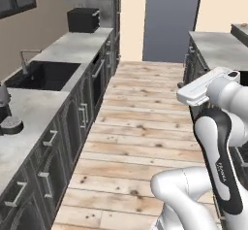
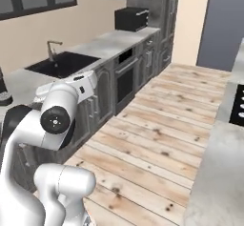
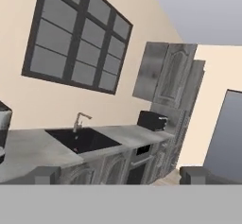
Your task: Open the cabinet directly in front. Then move the liquor and the cup to the dining counter with the candle on it.
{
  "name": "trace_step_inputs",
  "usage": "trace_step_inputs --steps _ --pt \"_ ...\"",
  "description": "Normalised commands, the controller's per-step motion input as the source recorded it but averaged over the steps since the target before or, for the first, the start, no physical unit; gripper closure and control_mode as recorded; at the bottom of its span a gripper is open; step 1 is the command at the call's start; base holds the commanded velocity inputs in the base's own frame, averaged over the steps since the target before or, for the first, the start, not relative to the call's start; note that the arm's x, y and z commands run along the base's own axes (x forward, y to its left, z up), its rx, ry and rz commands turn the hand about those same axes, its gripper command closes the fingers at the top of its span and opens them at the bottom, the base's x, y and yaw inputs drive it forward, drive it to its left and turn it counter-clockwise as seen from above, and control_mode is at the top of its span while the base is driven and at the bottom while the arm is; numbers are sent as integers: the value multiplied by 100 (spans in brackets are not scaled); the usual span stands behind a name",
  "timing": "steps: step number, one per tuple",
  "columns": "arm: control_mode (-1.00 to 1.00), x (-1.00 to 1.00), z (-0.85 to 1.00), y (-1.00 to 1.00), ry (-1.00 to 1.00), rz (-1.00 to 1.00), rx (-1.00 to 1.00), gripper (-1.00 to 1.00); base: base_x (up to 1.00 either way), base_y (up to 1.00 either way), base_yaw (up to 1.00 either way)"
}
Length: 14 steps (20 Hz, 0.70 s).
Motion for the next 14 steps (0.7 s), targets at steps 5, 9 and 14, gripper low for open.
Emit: trace_step_inputs --steps 5,9,14 --pt "100 0 0 0 0 0 0 -100 81 0 -36" --pt "100 0 0 0 0 0 0 -100 74 8 -38" --pt "100 0 0 0 0 0 0 -100 58 38 -41"
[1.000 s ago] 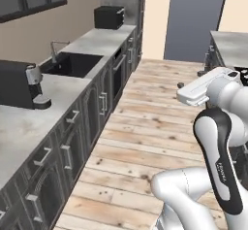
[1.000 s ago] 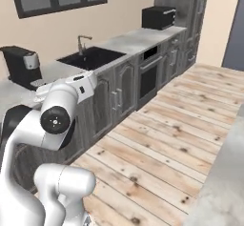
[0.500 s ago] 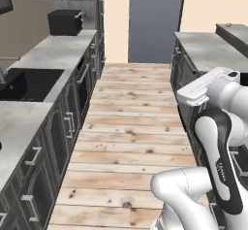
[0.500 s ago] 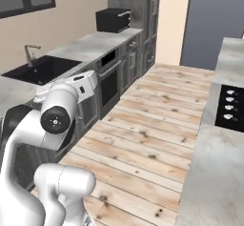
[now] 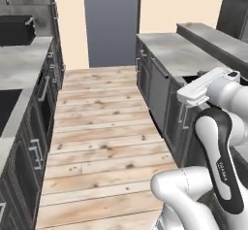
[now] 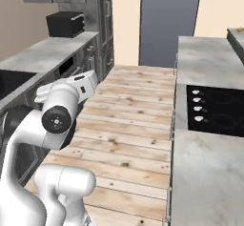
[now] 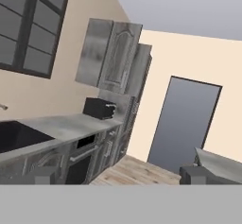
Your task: Open the cabinet directly in front. Then move the liquor and the cup to the dining counter with the candle on it.
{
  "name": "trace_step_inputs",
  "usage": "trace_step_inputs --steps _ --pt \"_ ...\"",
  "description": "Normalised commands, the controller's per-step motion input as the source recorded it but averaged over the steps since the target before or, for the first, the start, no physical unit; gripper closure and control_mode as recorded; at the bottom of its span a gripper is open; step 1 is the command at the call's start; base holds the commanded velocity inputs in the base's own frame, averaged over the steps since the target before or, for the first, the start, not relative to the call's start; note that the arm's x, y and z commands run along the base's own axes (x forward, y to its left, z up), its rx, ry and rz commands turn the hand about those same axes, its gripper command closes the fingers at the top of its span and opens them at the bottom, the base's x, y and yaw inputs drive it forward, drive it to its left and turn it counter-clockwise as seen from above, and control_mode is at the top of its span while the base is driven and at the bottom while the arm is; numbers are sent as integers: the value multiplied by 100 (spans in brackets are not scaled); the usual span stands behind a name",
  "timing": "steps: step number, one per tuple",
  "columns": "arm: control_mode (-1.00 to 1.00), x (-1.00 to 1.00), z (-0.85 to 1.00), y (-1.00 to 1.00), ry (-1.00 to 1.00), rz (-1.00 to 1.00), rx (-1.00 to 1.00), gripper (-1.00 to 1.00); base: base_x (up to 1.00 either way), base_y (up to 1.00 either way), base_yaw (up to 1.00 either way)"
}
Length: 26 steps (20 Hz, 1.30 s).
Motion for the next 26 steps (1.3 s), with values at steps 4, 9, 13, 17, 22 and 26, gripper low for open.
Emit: trace_step_inputs --steps 4,9,13,17,22,26 --pt "100 0 0 0 0 0 0 -100 48 62 -39" --pt "100 0 0 0 0 0 0 -100 46 80 -36" --pt "100 0 0 0 0 0 0 -100 72 73 -21" --pt "100 0 0 0 0 0 0 -100 97 34 -1" --pt "100 0 0 0 0 0 0 -100 100 10 5" --pt "100 0 0 0 0 0 0 -100 100 9 7"
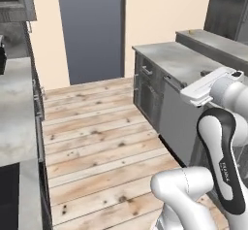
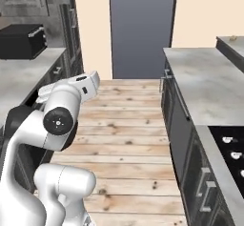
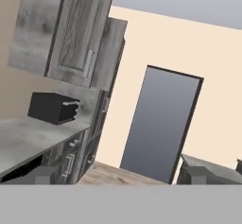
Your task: Open the cabinet directly in front. Then move the liquor and the cup to the dining counter with the candle on it.
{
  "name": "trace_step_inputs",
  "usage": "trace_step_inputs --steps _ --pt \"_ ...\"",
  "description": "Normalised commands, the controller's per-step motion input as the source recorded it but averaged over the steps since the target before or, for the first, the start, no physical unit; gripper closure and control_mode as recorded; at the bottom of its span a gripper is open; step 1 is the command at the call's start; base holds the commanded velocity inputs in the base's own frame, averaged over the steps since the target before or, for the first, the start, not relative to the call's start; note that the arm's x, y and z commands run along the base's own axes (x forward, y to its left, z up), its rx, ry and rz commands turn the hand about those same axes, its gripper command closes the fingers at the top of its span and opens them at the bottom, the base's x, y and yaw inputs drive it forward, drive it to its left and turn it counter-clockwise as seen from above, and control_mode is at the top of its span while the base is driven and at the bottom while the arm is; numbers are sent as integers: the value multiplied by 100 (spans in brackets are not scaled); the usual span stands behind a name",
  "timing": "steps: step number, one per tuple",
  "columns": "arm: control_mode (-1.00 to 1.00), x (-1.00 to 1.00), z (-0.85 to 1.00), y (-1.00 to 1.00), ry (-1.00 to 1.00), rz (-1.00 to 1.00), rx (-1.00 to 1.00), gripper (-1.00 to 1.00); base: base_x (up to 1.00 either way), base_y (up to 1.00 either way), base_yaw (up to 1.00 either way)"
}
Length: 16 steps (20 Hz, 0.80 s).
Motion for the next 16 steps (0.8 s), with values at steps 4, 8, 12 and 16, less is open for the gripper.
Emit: trace_step_inputs --steps 4,8,12,16 --pt "100 0 0 0 0 0 0 -100 95 15 8" --pt "100 0 0 0 0 0 0 -100 99 13 6" --pt "100 0 0 0 0 0 0 -100 100 15 8" --pt "100 0 0 0 0 0 0 -100 93 18 12"
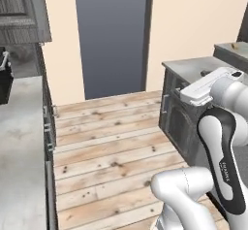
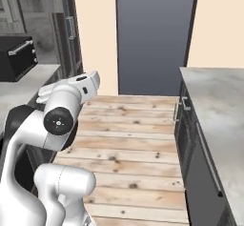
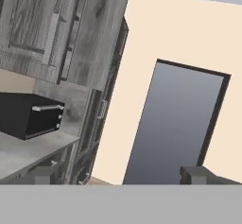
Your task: Open the cabinet directly in front. Then move the liquor and the cup to the dining counter with the candle on it.
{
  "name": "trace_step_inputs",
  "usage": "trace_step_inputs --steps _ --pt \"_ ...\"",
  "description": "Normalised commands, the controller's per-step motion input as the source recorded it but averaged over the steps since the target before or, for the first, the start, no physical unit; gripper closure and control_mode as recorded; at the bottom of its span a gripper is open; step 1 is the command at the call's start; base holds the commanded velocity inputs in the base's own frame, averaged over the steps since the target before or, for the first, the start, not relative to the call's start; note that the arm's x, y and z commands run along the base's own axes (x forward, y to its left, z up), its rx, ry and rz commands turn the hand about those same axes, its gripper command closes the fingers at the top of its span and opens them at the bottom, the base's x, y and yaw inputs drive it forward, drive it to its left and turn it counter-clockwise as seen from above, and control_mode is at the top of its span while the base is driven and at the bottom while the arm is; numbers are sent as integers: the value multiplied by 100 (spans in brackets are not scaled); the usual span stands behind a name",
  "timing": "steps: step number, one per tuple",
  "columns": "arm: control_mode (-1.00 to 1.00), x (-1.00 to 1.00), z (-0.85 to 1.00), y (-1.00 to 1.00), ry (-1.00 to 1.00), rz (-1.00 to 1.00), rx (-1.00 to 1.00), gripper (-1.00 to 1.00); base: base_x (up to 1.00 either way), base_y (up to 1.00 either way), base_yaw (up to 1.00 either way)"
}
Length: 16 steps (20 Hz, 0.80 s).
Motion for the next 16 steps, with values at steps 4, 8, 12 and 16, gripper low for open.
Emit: trace_step_inputs --steps 4,8,12,16 --pt "100 0 0 0 0 0 0 -100 71 9 21" --pt "100 0 0 0 0 0 0 -100 64 0 28" --pt "100 0 0 0 0 0 0 -100 69 0 30" --pt "100 0 0 0 0 0 0 -100 74 0 33"
